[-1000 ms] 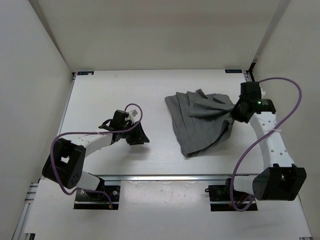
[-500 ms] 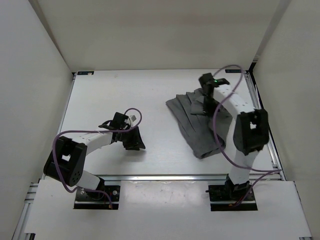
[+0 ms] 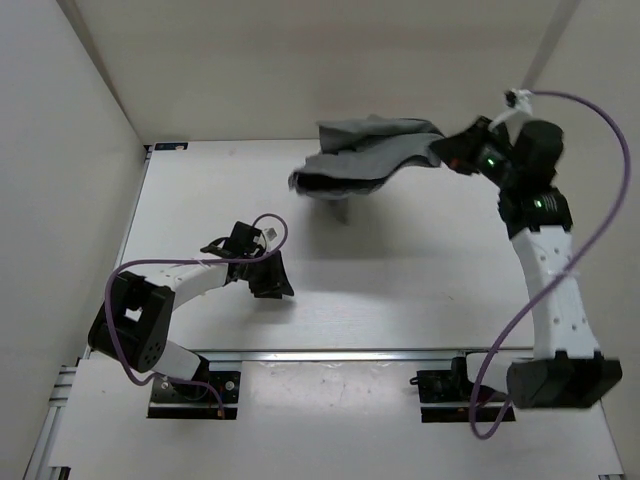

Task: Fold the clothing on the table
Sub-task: Flatten the skirt out

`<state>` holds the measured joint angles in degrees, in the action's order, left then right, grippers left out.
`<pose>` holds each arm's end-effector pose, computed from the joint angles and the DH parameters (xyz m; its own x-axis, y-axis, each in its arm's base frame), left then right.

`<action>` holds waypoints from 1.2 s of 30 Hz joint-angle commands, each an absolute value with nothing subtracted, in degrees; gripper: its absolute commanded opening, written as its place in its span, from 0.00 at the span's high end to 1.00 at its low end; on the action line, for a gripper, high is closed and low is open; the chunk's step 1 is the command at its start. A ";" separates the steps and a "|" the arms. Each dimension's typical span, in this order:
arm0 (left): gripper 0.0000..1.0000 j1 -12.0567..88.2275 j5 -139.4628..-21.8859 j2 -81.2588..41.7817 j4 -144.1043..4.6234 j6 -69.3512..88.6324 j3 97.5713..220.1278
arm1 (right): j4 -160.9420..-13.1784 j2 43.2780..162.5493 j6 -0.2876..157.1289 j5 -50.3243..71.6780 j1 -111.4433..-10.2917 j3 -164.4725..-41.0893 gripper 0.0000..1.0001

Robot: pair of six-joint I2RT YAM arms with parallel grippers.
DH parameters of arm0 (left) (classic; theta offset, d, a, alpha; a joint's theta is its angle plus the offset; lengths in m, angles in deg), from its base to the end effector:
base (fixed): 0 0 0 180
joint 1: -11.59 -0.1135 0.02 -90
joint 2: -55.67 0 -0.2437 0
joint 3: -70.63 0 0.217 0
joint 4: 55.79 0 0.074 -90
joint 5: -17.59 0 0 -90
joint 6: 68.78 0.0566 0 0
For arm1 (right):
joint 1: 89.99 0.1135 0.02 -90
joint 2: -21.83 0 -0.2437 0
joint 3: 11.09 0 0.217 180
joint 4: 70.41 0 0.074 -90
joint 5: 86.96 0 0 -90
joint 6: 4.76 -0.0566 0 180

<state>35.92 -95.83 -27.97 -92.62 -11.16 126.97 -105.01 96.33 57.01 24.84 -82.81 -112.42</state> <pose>0.2101 -0.1197 0.1429 -0.9795 -0.0964 -0.1770 0.0137 0.8443 -0.5357 0.2691 0.0551 0.4292 -0.3458 0.3991 -0.8492 -0.3604 0.7791 0.5129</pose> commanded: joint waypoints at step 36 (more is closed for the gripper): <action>0.50 30.22 -98.25 -22.02 -82.13 -24.48 127.46 | -121.95 106.38 65.37 22.54 -82.68 -100.53 1.00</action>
<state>30.85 -97.43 -24.41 -82.17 -24.30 128.29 -120.94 106.43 62.12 19.94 -80.08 -97.65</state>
